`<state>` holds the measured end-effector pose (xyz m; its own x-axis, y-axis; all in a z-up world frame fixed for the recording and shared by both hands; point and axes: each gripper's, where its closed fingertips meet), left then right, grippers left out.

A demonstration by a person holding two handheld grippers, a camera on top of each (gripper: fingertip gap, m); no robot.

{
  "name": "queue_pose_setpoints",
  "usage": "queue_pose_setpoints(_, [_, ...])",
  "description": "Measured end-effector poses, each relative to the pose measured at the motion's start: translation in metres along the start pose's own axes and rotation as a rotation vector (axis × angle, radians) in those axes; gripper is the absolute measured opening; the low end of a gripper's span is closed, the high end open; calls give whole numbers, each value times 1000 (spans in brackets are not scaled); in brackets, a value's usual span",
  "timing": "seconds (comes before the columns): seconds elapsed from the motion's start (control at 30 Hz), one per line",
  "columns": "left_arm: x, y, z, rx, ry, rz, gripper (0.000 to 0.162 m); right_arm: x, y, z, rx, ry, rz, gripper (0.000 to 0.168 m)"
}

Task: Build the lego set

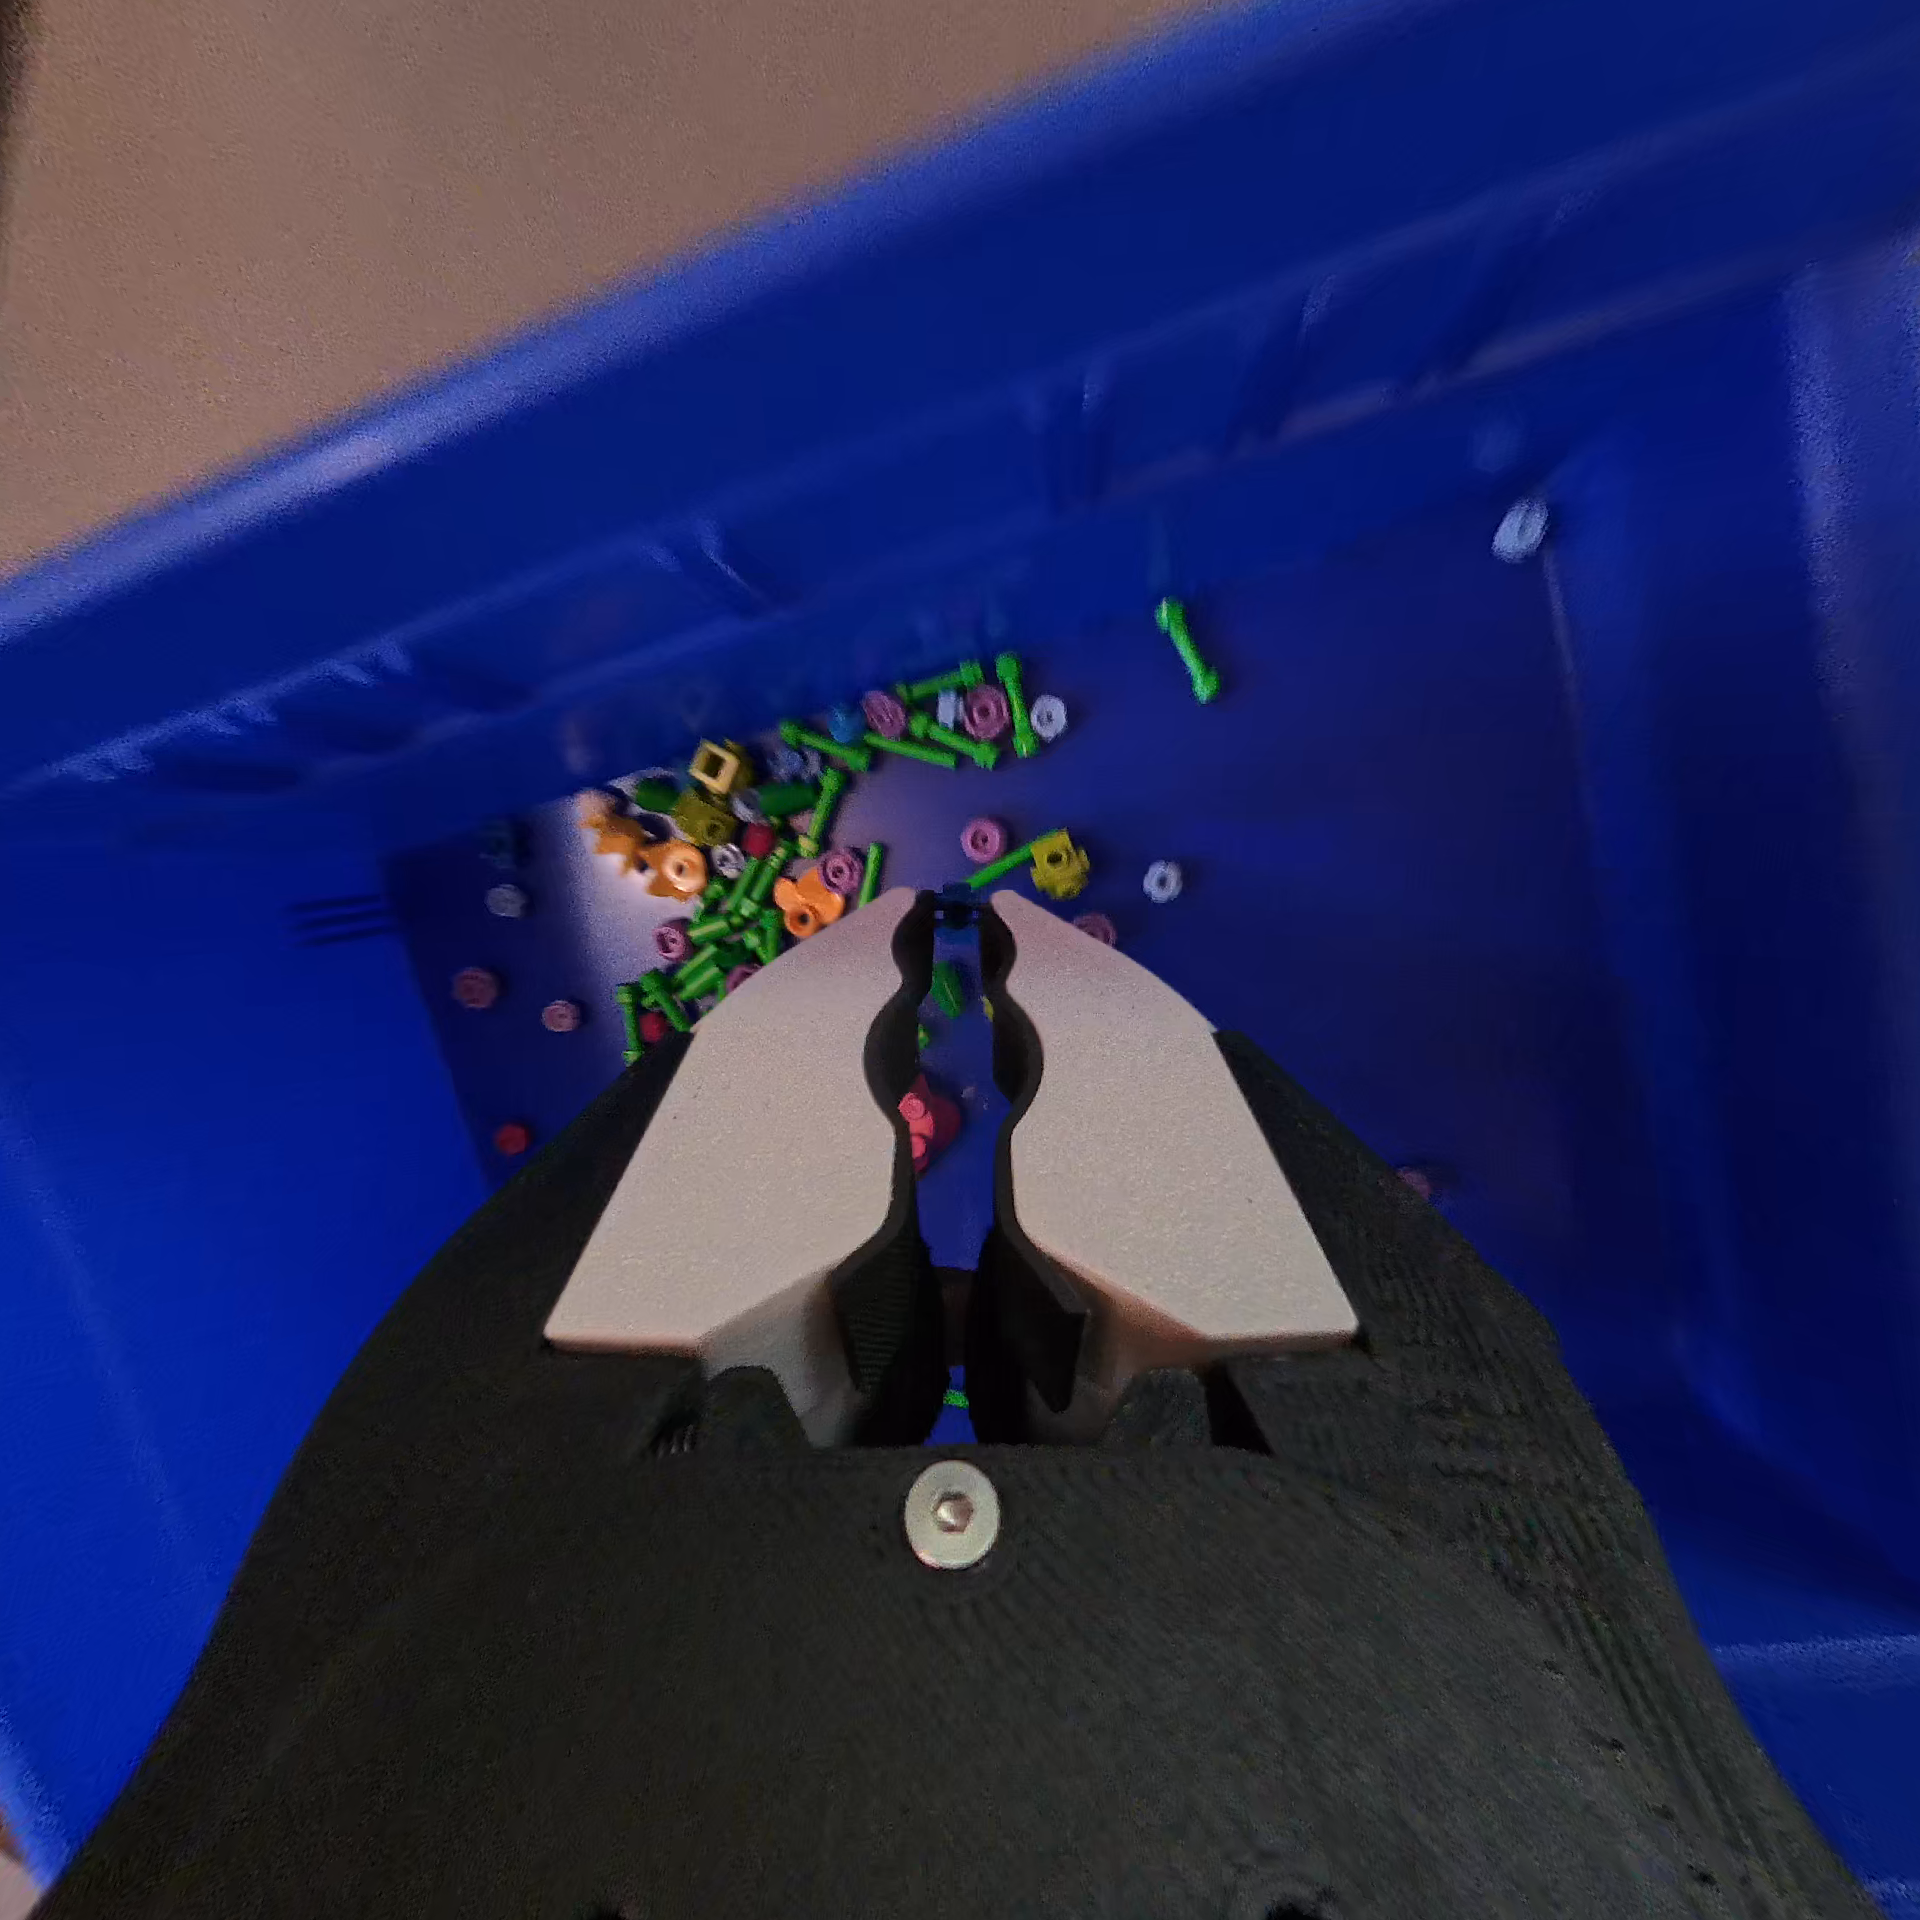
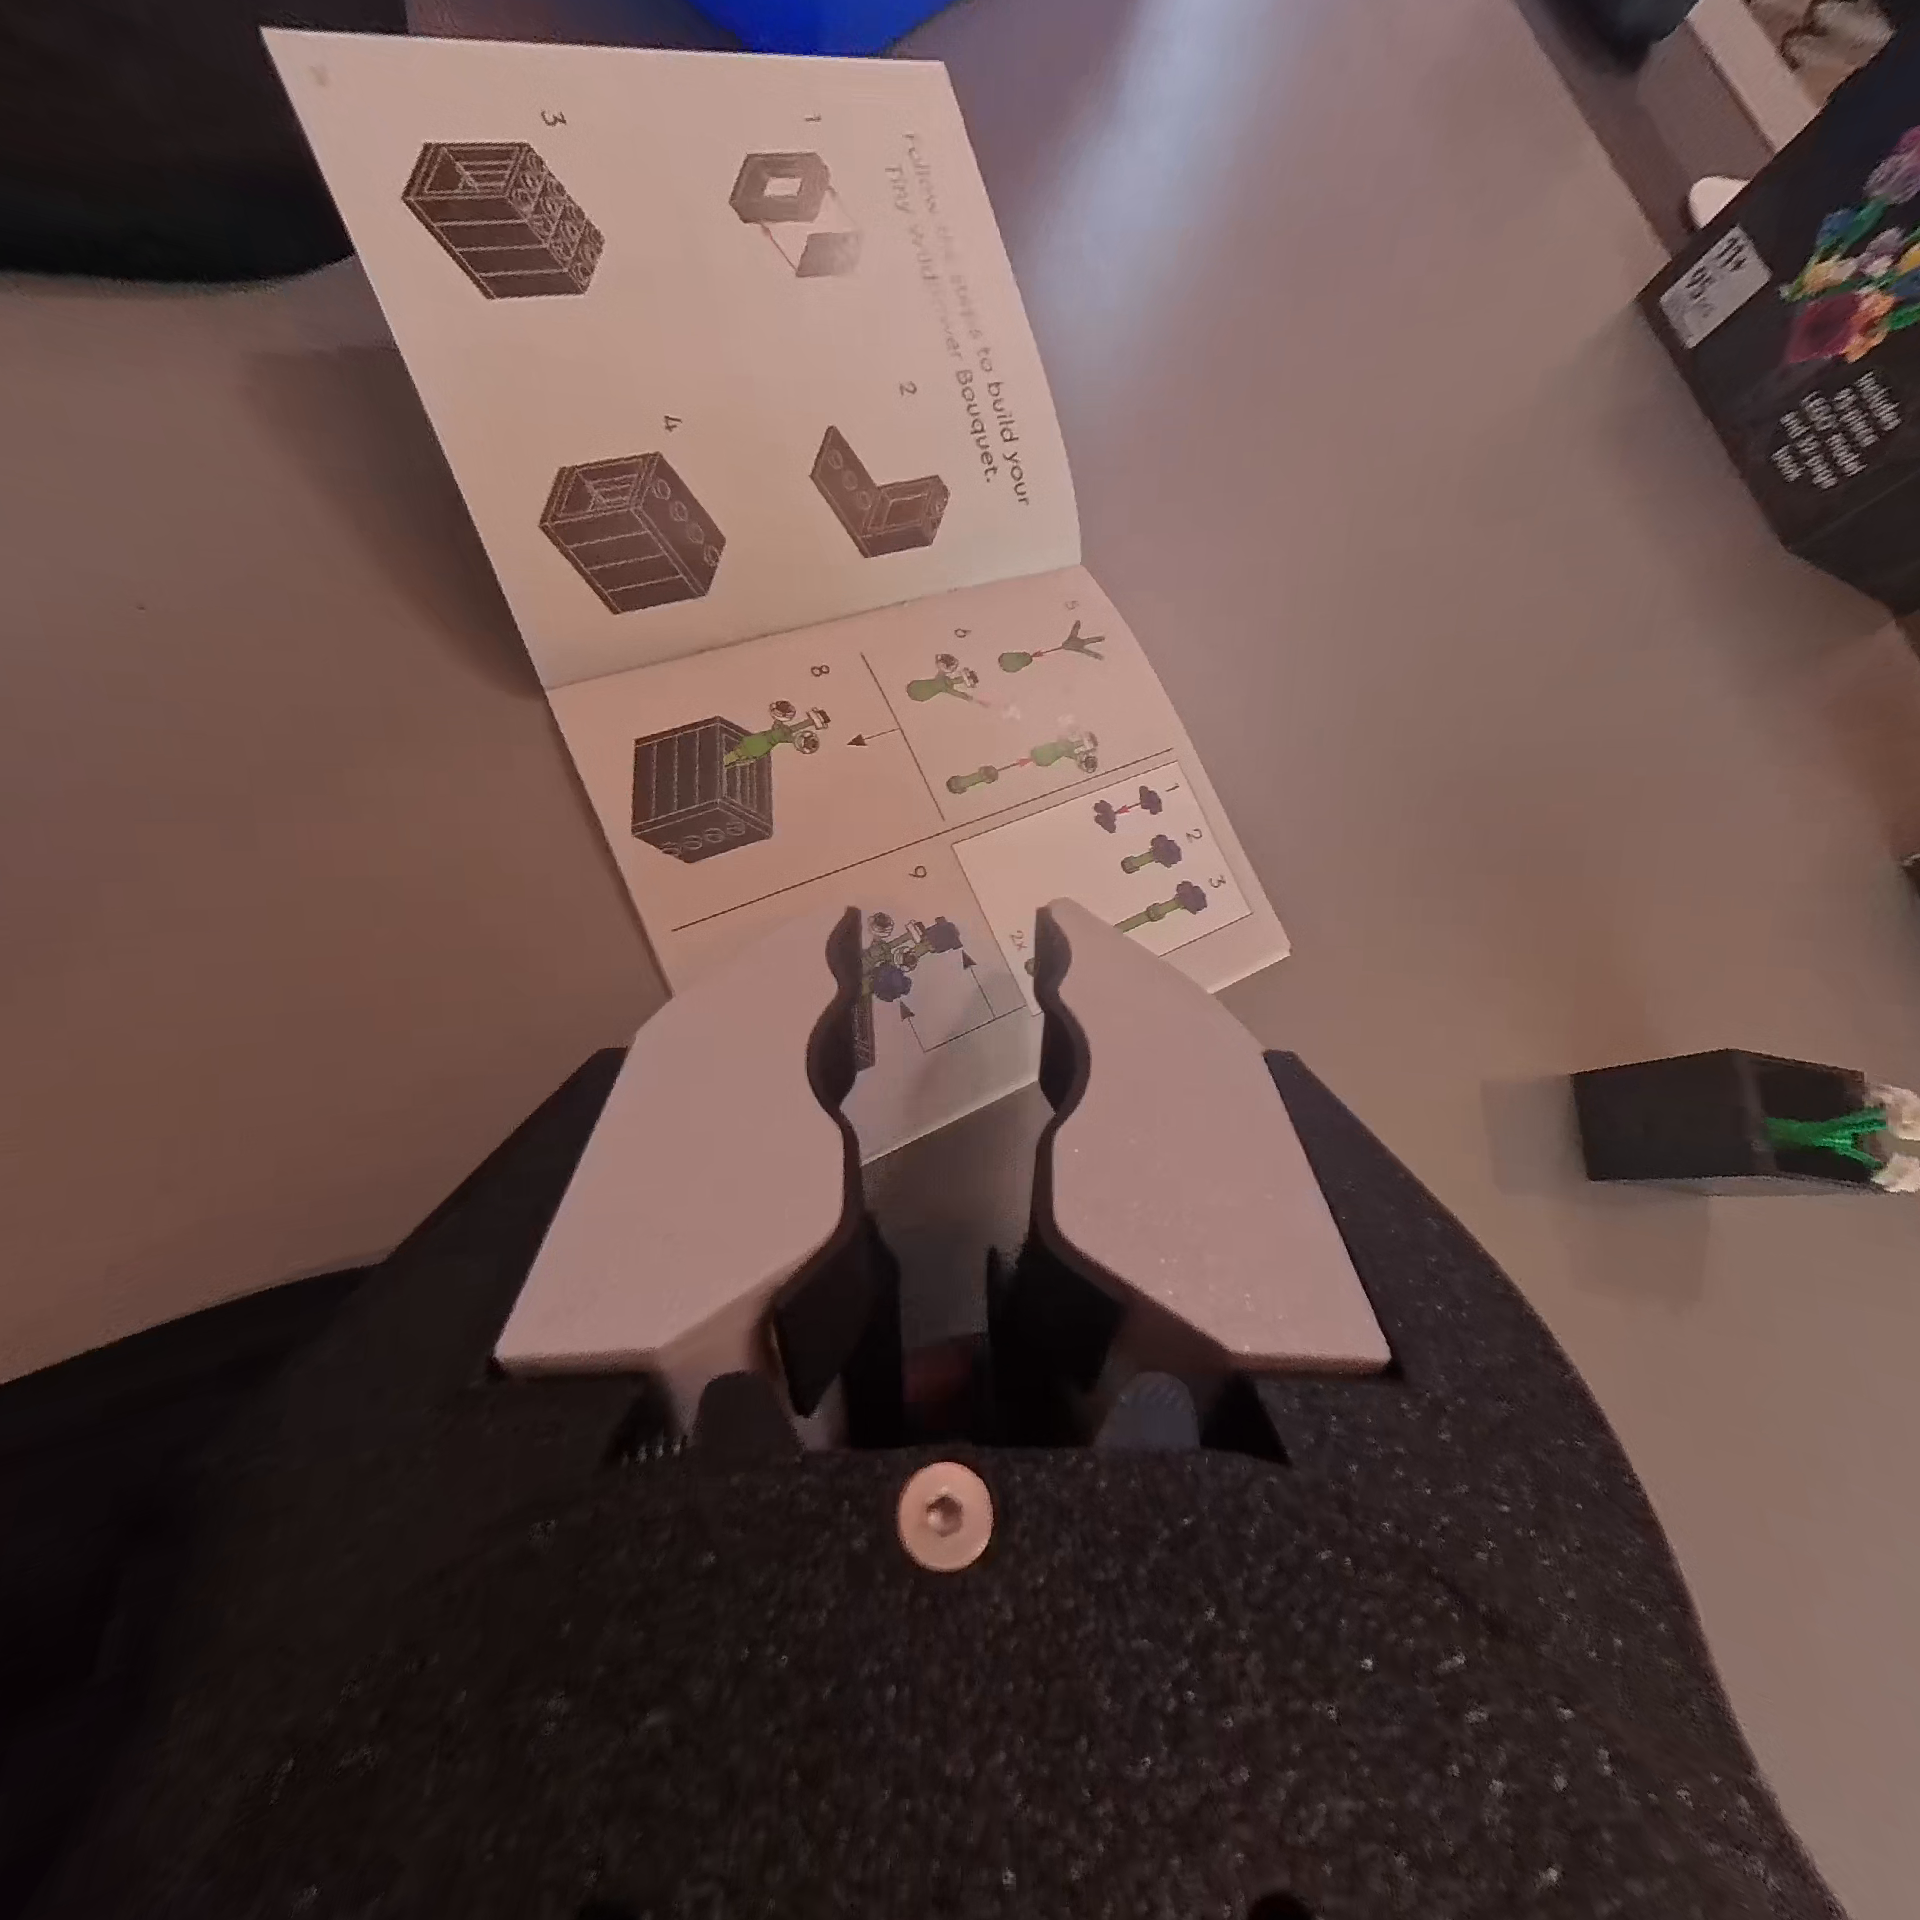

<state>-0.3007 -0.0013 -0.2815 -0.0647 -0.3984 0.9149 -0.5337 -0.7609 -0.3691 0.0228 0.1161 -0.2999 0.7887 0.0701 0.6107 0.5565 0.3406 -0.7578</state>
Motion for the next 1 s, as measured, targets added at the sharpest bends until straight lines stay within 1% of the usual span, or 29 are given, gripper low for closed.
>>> queue_pose_setpoints(0.03, [11,-11,-1,26,-38,65,9,1,-2,2,4,15,10,34])
queue_pose_setpoints(0.1, [38,-43,8,72,-83,254,8,5,-7,7,-3,54,42,38])
queue_pose_setpoints(0.17, [71,-85,32,118,-74,511,8,11,-15,14,-23,96,98,40])
queue_pose_setpoints(0.2, [89,-107,50,141,-32,653,8,16,-22,16,-33,112,142,41])
queue_pose_setpoints(0.27, [120,-145,92,184,112,913,8,26,-43,15,-29,124,264,41])
queue_pose_setpoints(0.3, [133,-160,114,213,212,1020,8,33,-57,12,-8,121,344,41])
queue_pose_setpoints(0.4, [161,-189,169,365,584,1252,8,64,-108,-8,94,120,611,35])
queue_pose_setpoints(0.47, [173,-197,189,500,839,1366,8,86,-137,-23,163,119,729,30])
queue_pose_setpoints(0.53, [180,-201,202,611,1068,1440,8,105,-161,-39,216,83,816,24])
queue_pose_setpoints(0.6, [178,-204,213,667,1182,1464,8,116,-181,-57,258,14,853,22])
queue_pose_setpoints(0.67, [174,-208,224,678,1218,1465,8,118,-194,-73,313,-43,850,23])
queue_pose_setpoints(0.8, [172,-211,233,694,1243,1474,8,115,-214,-89,415,-58,834,22])
queue_pose_setpoints(1.0, [168,-213,247,684,1244,1438,8,99,-221,-95,486,-76,770,22])
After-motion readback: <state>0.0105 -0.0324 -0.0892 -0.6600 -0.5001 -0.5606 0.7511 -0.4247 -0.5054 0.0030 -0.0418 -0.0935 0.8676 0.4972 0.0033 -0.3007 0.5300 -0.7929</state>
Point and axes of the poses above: each gripper's, where its closed fingertips meet, x back along the fingers, y out of its underside, z = x × y across the jaws, and after that the axes turned 2 degrees about -x, right-handed
